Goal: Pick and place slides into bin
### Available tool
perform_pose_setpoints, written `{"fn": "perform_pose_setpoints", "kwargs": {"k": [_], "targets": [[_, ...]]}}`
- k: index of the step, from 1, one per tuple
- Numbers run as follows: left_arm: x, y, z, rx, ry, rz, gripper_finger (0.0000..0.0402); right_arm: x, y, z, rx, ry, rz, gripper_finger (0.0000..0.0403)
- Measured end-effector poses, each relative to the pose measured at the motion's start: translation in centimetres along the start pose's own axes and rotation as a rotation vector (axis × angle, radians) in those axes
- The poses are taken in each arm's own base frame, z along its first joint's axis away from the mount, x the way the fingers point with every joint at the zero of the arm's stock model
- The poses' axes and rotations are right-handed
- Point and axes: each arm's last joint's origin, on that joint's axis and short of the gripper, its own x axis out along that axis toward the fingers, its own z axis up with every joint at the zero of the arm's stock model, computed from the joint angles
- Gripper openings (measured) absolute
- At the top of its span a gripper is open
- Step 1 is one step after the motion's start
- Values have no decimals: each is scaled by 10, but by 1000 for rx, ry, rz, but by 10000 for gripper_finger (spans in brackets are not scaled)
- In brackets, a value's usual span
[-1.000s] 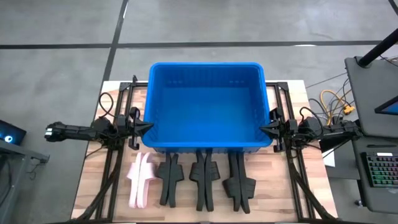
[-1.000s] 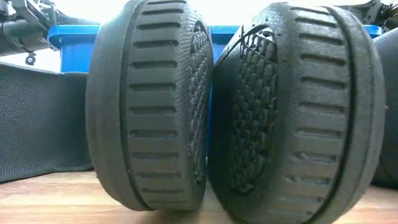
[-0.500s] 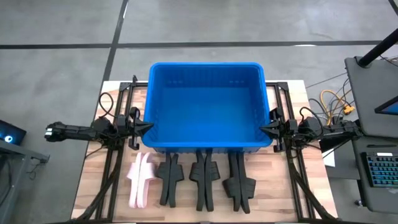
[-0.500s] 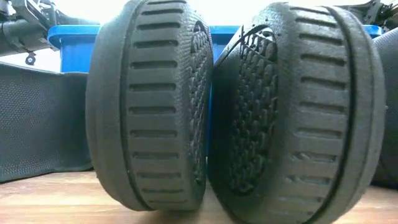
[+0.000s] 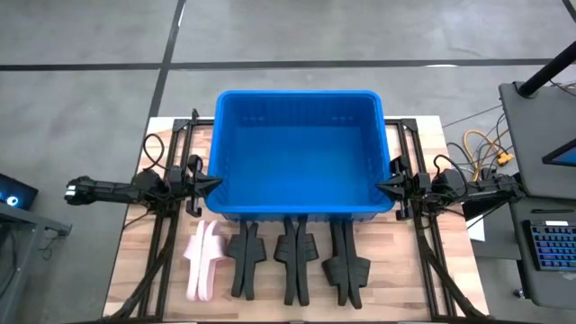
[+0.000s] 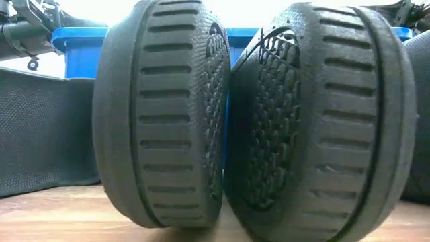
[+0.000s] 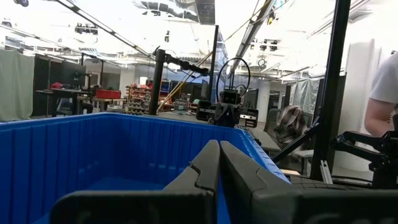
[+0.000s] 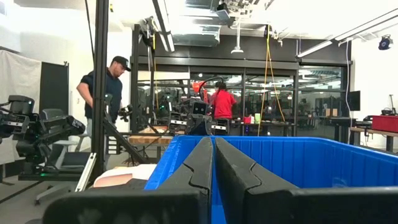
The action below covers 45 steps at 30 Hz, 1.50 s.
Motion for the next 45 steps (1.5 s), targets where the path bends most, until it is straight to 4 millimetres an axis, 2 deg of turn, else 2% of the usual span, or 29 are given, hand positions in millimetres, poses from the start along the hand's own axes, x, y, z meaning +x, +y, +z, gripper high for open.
{"fn": "perform_pose_setpoints", "kwargs": {"k": [26, 32, 36, 41, 45], "targets": [[0, 0, 0, 0, 0, 1, 0, 0, 0, 0, 0, -2, 0, 9], [0, 0, 0, 0, 0, 0, 0, 0, 0, 5, 37, -48, -3, 9], [0, 0, 0, 0, 0, 0, 0, -1, -1, 15, 84, -158, -8, 9], [0, 0, 0, 0, 0, 0, 0, -10, -5, 42, 431, -453, 22, 9], [0, 0, 0, 0, 0, 0, 0, -13, -9, 48, 456, -535, -75, 9]]}}
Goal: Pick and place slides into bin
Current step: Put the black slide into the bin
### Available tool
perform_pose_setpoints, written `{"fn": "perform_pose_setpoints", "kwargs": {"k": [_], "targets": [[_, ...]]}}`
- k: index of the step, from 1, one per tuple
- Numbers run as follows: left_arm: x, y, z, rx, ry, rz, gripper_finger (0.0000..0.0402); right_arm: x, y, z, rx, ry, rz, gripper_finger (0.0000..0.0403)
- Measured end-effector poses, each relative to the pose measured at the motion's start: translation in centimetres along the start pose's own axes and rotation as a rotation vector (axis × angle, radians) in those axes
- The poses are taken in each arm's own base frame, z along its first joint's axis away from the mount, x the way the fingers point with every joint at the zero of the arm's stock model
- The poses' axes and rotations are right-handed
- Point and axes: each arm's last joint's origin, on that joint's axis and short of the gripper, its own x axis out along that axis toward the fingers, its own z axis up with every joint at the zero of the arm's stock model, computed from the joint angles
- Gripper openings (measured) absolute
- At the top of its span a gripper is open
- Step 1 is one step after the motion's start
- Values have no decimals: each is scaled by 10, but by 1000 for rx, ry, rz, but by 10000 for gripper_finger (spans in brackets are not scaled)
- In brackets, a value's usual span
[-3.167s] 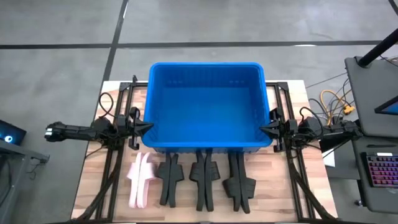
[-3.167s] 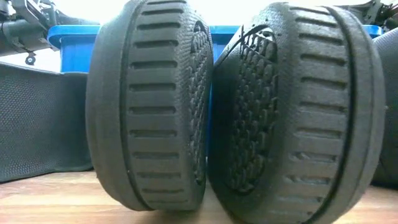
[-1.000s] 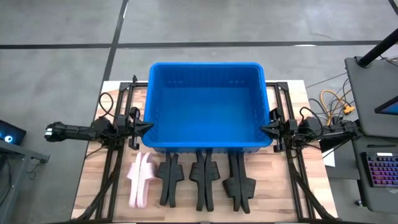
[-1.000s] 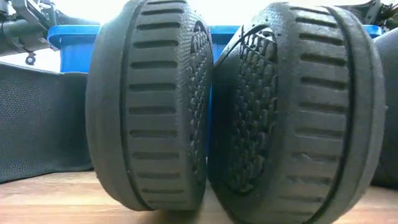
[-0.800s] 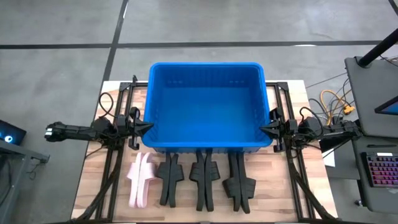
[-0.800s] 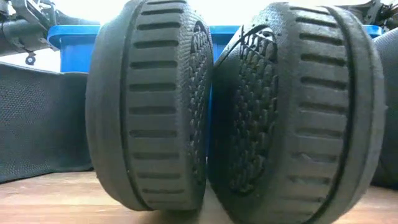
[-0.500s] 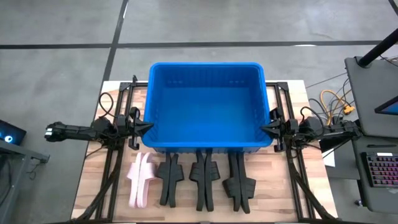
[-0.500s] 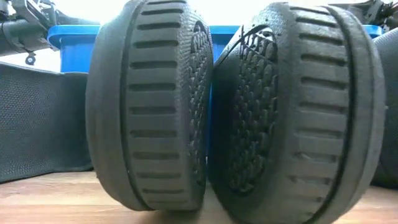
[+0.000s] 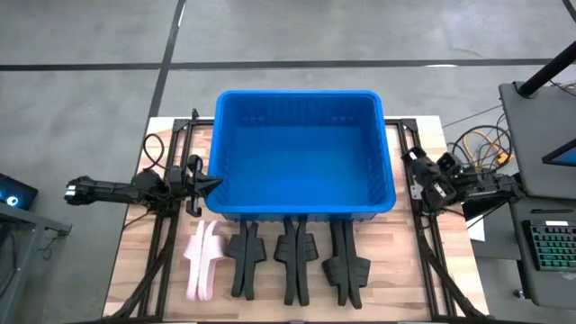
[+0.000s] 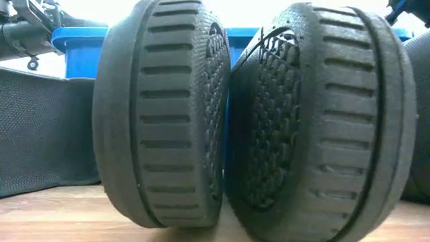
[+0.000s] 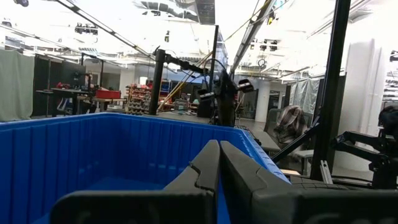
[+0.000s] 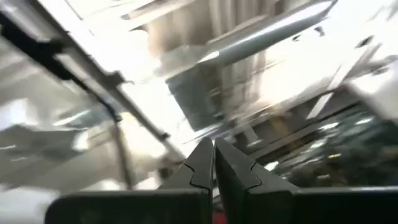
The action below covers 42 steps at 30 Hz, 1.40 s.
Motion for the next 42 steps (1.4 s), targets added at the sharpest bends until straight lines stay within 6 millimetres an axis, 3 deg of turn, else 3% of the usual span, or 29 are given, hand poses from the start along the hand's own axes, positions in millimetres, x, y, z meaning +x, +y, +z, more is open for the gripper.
{"fn": "perform_pose_setpoints", "kwargs": {"k": [4, 8, 15, 20, 24, 29, 34, 38, 42], "targets": [[0, 0, 0, -1, -1, 0, 0, 0, -2, 0, -22, -11, -55, 9], [0, 0, 4, -22, -35, -3, 0, 2, 0, 2, 82, -20, -46, 9], [-4, 0, 28, -212, -291, 16, 0, 18, 8, 9, 125, 25, 29, 9], [-11, 1, 46, -361, -495, -26, 0, 44, 17, 14, -69, 68, 39, 9], [-12, 1, 48, -322, -516, -18, 0, 71, 25, 16, -229, 99, 38, 20], [-10, 2, 46, -321, -501, 20, 25, 107, 33, 13, -436, 172, 45, 66], [-7, 1, 51, -317, -496, 24, 87, 135, 40, 11, -454, 305, 26, 136], [-5, 0, 63, -324, -520, 20, 136, 157, 46, 13, -298, 415, -19, 183], [-4, -1, 67, -331, -533, 17, 159, 173, 53, 18, -113, 578, -78, 205]]}}
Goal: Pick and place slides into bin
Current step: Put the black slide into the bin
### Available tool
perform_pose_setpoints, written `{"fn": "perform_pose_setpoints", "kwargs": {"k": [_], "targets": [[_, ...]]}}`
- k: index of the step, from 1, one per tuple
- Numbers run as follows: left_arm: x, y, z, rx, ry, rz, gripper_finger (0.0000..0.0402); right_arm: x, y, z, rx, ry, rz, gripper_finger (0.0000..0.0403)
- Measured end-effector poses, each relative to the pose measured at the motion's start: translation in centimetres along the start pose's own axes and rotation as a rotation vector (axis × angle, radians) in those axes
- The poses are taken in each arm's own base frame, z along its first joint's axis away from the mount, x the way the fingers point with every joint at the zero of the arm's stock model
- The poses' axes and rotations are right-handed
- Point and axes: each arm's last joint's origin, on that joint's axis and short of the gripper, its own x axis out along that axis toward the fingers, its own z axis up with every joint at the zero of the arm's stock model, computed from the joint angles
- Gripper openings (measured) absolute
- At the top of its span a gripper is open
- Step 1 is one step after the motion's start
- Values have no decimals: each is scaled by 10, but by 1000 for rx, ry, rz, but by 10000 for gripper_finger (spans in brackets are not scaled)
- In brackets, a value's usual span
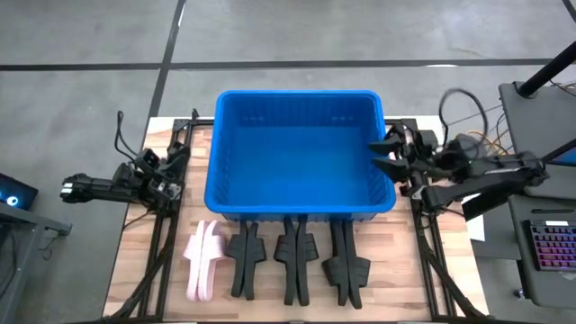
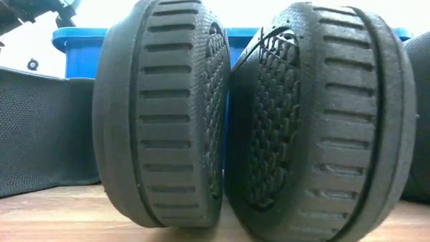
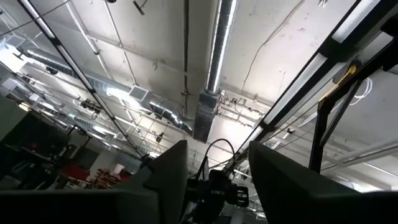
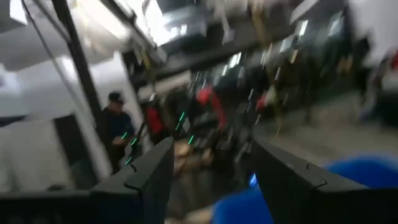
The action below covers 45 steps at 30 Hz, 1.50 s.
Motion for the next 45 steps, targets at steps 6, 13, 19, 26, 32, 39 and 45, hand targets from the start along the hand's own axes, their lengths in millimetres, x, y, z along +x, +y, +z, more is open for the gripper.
{"fn": "perform_pose_setpoints", "kwargs": {"k": [6, 13, 19, 26, 32, 39, 45], "targets": [[2, -1, 1, -3, -2, 9, 162, 12, 11, 12, 167, 267, 67, 207], [3, 2, -3, 7, 2, 89, 162, 24, 18, 18, 267, 578, 37, 206], [4, 4, -3, 18, -7, 145, 162, 27, 27, 18, 323, 793, -40, 206], [3, 5, -3, 18, -21, 191, 162, 23, 45, 22, 350, 946, 57, 206], [3, 7, -3, 13, -38, 253, 162, 19, 57, 22, 350, 989, 139, 206], [3, 9, -3, 14, -51, 301, 162, 11, 68, 6, 381, 1162, 136, 206], [2, 9, -4, 19, -43, 309, 162, 12, 87, -21, 362, 1318, 165, 206]]}}
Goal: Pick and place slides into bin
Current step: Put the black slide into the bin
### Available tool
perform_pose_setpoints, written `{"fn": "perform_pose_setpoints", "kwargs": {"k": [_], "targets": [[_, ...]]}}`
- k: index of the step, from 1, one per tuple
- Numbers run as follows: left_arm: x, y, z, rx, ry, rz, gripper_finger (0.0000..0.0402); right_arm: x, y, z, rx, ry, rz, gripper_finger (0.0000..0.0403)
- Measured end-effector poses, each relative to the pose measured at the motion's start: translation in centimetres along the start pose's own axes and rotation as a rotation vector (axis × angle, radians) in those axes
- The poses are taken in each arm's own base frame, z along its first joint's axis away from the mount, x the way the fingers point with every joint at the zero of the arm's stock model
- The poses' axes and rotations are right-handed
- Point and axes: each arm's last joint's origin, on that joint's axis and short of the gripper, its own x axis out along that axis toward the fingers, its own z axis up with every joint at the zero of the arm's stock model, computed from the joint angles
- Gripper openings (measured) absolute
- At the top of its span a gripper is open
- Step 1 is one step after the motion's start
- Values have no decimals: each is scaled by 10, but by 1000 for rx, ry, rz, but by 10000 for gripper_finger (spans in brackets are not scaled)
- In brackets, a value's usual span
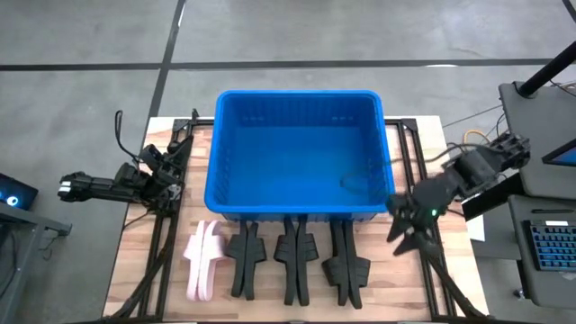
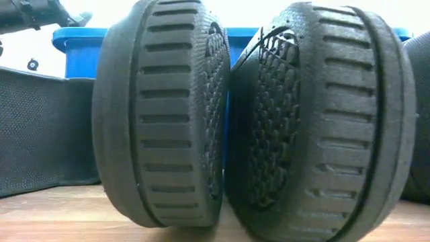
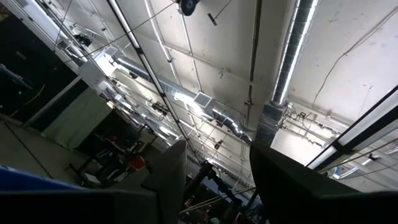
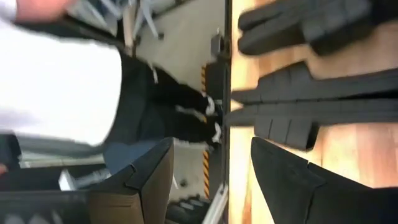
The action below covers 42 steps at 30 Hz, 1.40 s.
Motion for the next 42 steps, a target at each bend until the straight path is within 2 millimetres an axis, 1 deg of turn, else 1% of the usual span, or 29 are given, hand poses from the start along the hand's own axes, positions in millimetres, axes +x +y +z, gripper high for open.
{"fn": "perform_pose_setpoints", "kwargs": {"k": [3, 11, 17, 22, 27, 31, 34, 42], "targets": [[0, 0, -1, 2, 3, 1, 162, 19, 3, 2, -19, 51, -29, 206], [0, 0, -1, 1, 2, 0, 162, 69, 0, 12, 76, 131, -158, 206], [0, 0, 0, 0, 1, 0, 162, 99, 3, 8, 31, 209, -205, 206], [0, 0, 0, -3, -2, -3, 162, 119, 6, 1, -31, 243, -254, 206], [0, 0, 0, -2, -2, -3, 162, 133, 1, -3, -50, 244, -331, 206], [0, 0, 0, -2, -2, -3, 162, 141, -12, -12, -28, 268, -387, 206], [-1, 0, 0, -2, -2, -3, 162, 143, -23, -20, -17, 286, -409, 206], [-2, 2, -3, 4, 6, 0, 162, 154, -47, -35, -21, 218, -346, 206]]}}
